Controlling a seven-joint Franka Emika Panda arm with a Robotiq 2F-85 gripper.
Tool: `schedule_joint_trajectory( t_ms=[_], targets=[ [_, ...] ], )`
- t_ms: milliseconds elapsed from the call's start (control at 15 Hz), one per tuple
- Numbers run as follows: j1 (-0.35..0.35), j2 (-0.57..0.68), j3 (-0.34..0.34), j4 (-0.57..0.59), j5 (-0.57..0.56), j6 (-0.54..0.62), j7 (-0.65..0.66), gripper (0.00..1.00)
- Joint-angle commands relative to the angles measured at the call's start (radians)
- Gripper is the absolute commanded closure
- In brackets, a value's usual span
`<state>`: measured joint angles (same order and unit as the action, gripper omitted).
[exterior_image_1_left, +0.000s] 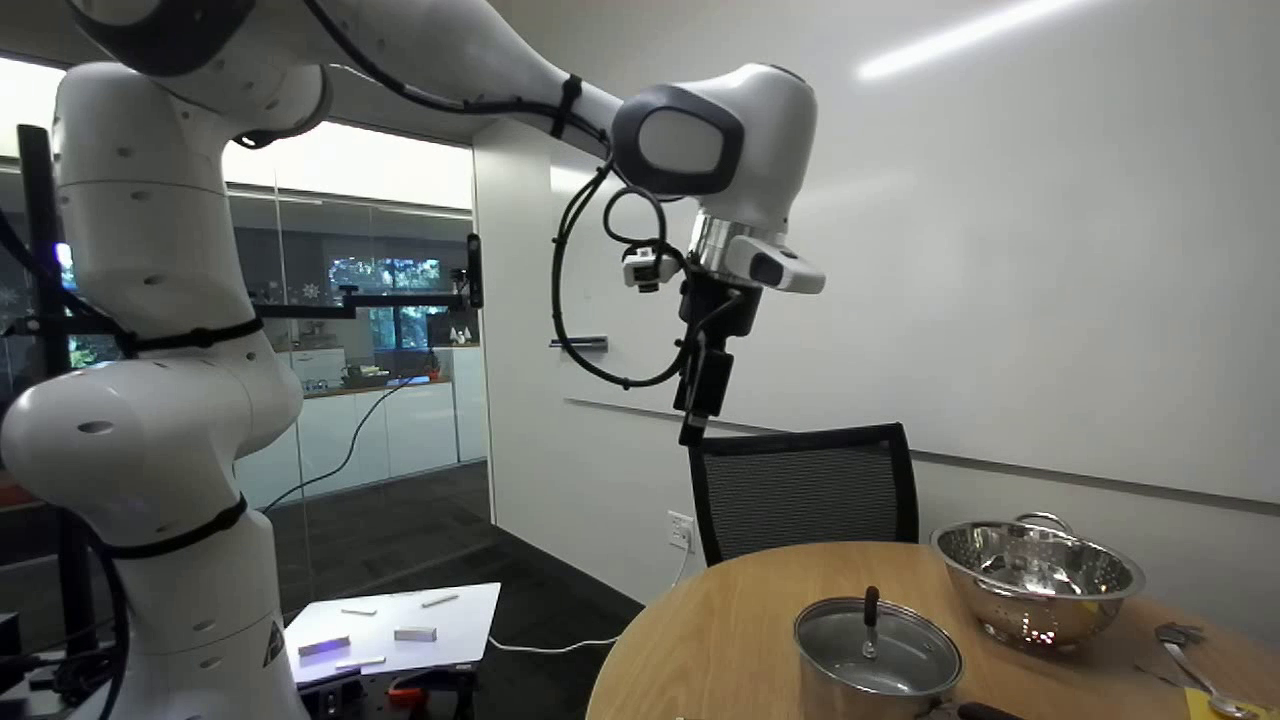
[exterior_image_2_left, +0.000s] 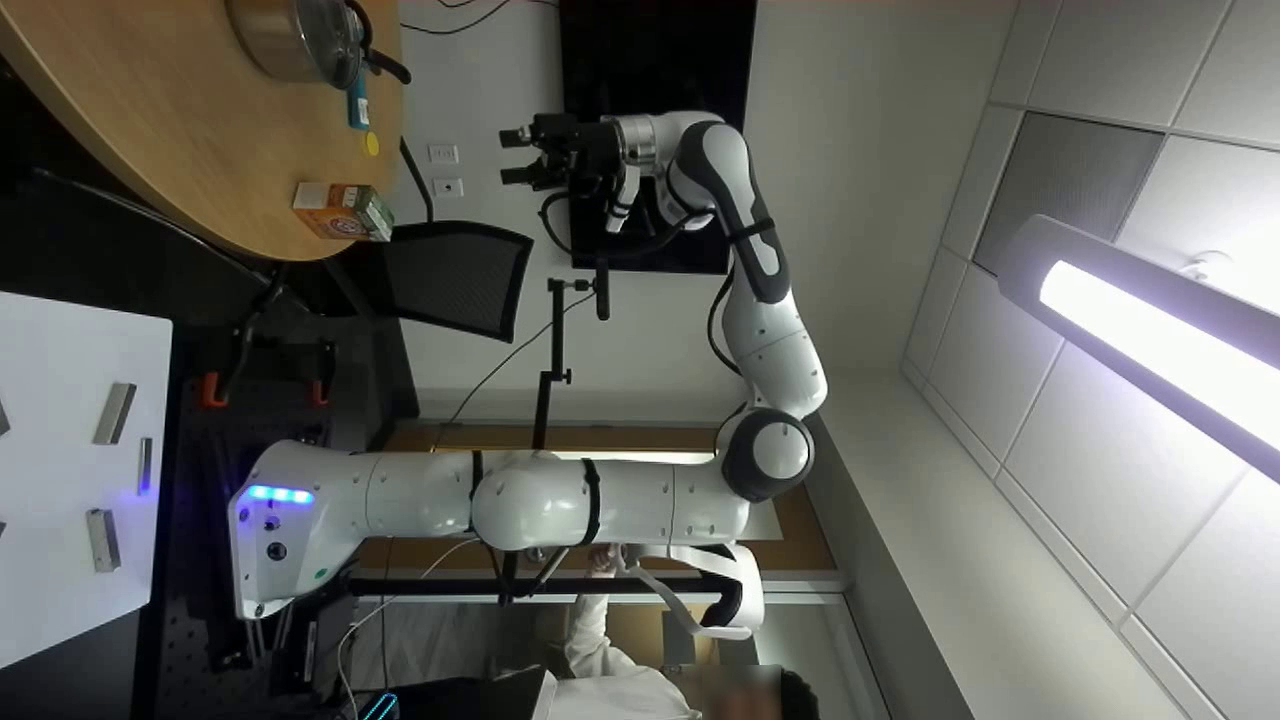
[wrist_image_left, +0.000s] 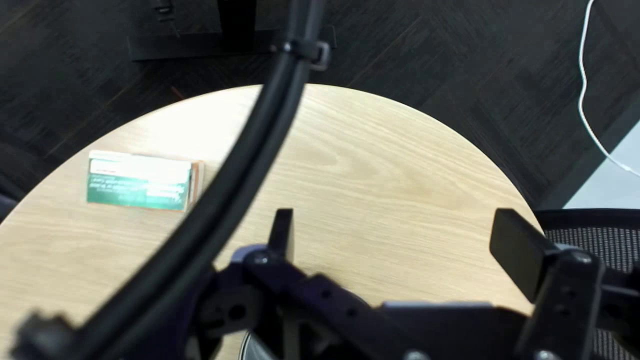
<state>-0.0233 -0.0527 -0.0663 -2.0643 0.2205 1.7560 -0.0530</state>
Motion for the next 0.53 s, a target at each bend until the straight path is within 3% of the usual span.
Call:
schedule_joint_trajectory(
  t_ms=[0,467],
  targets=[
    [-0.018,0.169,-0.001,0.258,-0.082,-0.188,-0.142,0.00],
    [-0.017,0.408,0.054,0.629,-0.262,-0.404,-0.420,0.00]
  ],
)
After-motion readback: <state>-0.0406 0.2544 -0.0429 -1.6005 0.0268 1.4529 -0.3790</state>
